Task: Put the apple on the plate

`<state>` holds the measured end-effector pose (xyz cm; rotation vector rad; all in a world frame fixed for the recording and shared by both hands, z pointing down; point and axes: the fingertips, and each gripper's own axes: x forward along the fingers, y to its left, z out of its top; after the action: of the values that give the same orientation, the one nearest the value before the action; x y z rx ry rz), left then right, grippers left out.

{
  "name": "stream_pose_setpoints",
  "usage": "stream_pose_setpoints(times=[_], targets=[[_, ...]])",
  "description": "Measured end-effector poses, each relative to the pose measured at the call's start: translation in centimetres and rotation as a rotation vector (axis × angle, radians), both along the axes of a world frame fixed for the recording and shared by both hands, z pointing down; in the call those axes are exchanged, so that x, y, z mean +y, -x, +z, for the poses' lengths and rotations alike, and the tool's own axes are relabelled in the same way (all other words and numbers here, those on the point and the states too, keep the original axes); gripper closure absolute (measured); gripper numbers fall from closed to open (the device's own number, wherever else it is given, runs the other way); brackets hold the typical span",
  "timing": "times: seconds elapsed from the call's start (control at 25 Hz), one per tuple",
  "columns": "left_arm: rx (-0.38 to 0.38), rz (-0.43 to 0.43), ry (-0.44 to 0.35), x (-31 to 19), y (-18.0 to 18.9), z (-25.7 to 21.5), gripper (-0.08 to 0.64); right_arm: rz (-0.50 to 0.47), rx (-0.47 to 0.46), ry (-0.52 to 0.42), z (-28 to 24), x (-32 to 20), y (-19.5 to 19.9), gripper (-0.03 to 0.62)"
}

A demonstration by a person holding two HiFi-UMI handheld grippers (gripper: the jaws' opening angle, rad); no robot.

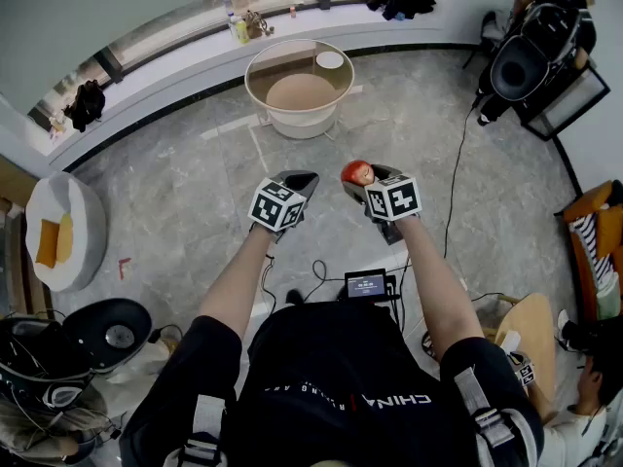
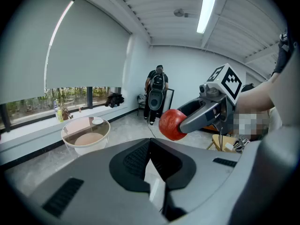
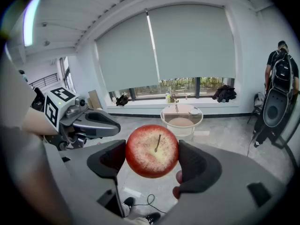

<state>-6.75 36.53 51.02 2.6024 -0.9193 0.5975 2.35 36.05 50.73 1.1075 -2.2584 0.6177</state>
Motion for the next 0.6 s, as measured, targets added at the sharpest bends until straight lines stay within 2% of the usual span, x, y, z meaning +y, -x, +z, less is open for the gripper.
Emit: stream_pose_setpoints(times=[0.4, 0.6], targets=[[-0.029, 0.016, -0.009, 0.9, -0.6, -0.1, 0.541, -0.008, -0.015, -0.029, -1.3, 0.5, 0.0, 0.225], [-0.037, 0.01, -0.005, 1.5, -0.6, 0.2, 0.541, 0.006, -0.098, -0.002, -1.6, 1.0, -0.1, 0.225]])
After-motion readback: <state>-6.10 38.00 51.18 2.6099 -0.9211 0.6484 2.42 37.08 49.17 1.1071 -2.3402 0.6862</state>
